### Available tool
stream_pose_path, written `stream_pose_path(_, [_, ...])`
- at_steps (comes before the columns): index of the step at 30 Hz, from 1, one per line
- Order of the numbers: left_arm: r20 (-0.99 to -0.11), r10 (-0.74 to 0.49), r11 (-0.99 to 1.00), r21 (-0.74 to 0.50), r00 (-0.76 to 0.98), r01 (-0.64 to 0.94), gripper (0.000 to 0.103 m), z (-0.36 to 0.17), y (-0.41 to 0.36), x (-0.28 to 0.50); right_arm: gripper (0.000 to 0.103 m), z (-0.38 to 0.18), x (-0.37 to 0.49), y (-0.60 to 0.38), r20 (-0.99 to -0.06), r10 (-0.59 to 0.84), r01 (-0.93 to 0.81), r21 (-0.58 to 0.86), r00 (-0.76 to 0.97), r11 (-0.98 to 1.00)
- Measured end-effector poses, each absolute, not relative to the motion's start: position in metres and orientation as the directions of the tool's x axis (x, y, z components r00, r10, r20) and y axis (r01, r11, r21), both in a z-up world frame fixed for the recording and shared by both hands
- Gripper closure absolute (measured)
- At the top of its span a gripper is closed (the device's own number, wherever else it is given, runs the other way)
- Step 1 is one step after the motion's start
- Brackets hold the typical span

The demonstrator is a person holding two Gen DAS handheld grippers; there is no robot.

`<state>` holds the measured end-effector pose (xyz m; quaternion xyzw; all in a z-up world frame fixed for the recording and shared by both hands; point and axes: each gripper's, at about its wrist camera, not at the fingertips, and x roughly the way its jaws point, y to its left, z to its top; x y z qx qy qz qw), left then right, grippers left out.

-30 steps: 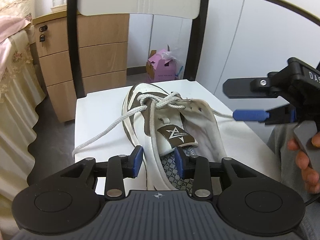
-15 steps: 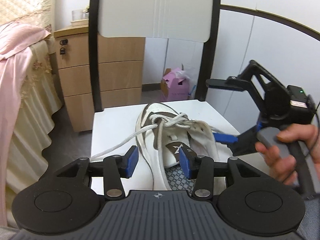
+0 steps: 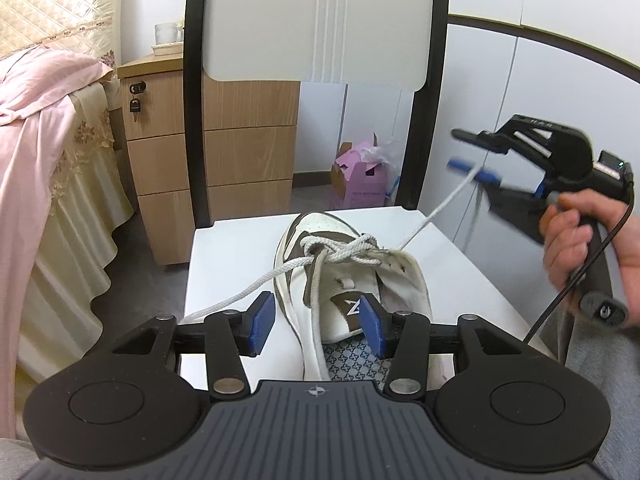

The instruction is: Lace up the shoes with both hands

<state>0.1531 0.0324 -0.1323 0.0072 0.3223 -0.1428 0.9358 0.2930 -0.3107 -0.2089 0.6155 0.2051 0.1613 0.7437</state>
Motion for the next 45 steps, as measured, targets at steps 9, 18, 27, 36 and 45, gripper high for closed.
stream_pose_path(9, [-0.581, -0.291, 0.950, -0.082, 0.760, 0.301, 0.052, -0.127, 0.022, 0.152, 0.100, -0.160, 0.298, -0.359, -0.014, 0.453, -0.139, 0.943, 0.891, 0.302])
stream_pose_path(18, [-0.576, -0.304, 0.946, -0.089, 0.759, 0.312, 0.051, -0.127, 0.018, 0.154, 0.100, -0.117, 0.298, -0.387, 0.028, 0.412, -0.214, 0.886, 0.911, 0.411])
stream_pose_path(27, [-0.577, -0.313, 0.944, -0.100, 0.754, 0.316, 0.049, -0.127, 0.019, 0.156, 0.100, -0.090, 0.292, -0.429, 0.043, 0.313, -0.194, 0.862, 0.949, 0.469])
stream_pose_path(36, [-0.576, -0.323, 0.941, -0.110, 0.751, 0.320, 0.049, -0.127, 0.021, 0.157, 0.100, -0.064, 0.282, -0.449, 0.052, 0.223, -0.171, 0.811, 0.973, 0.559])
stream_pose_path(45, [-0.560, -0.326, 0.938, -0.089, 0.762, 0.336, 0.049, -0.124, 0.021, 0.153, 0.100, -0.033, 0.271, -0.389, 0.009, 0.336, -0.288, 0.538, 0.942, 0.792])
